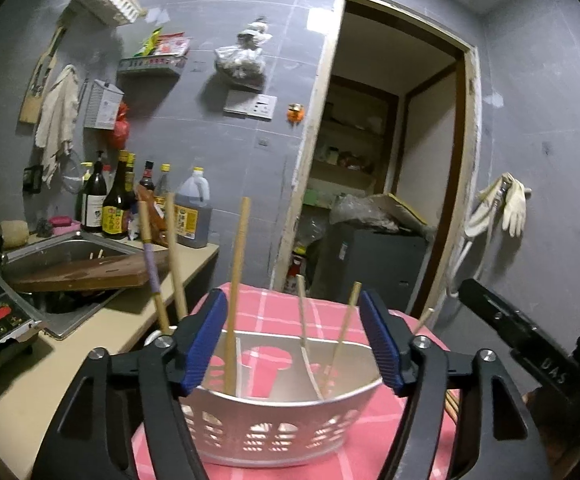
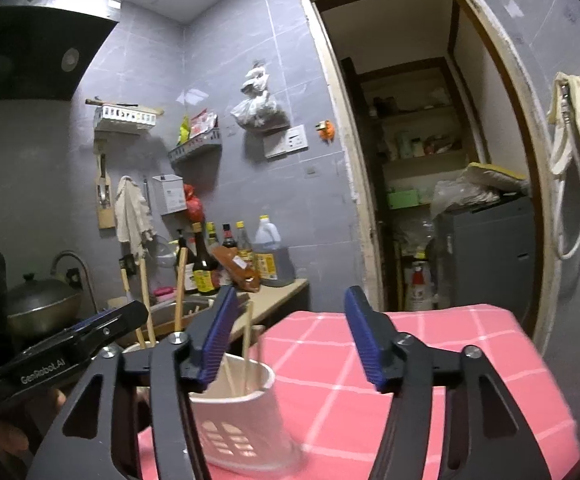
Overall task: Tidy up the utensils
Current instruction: 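Move both tools back to the last chopsticks on the cloth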
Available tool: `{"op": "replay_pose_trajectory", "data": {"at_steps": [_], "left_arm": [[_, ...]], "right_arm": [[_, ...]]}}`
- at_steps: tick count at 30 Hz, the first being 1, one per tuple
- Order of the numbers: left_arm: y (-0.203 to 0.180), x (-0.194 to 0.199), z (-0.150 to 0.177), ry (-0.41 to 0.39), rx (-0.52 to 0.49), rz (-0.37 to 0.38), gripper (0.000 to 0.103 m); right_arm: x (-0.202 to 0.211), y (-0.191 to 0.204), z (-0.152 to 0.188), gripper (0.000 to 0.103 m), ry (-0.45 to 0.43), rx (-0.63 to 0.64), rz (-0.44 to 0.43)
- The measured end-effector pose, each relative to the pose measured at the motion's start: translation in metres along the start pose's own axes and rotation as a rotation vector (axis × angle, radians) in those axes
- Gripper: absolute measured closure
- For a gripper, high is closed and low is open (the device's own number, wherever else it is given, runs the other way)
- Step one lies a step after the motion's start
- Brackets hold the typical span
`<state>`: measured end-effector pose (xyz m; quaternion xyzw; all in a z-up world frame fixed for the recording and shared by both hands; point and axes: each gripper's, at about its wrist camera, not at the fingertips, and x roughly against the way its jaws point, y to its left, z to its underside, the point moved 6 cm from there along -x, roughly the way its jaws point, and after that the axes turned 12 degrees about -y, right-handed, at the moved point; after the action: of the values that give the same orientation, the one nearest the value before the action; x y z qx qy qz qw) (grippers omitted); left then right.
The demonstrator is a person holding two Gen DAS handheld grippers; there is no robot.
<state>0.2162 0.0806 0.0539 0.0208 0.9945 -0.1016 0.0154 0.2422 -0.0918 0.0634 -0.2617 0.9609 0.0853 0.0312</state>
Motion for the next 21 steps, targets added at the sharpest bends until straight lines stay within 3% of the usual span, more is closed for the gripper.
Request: {"op": "replay_pose_trajectory", "data": {"at_steps": [3, 7, 11, 21], "left_arm": [[-0.012, 0.001, 0.002, 0.009, -0.005, 0.026, 0.025], [-0.03, 0.003, 0.007, 0.023, -0.015, 0.056, 0.01], [-0.048, 0.004, 0.013, 0.043, -0.025, 0.095, 0.004], [-0.103, 0.001, 0.045, 0.118, -0.06, 0.187, 0.003]], "right_arm": [[0.018, -0.013, -0.005, 0.028, 0.006, 0.016, 0.041], [0.037, -0.03, -0.009, 0.017, 0.011, 0.04, 0.098], [0.059, -0.05, -0.015, 0.0, -0.004, 0.058, 0.155], [0.088, -0.093, -0.018, 0.0, 0.038, 0.113, 0.241]]}}
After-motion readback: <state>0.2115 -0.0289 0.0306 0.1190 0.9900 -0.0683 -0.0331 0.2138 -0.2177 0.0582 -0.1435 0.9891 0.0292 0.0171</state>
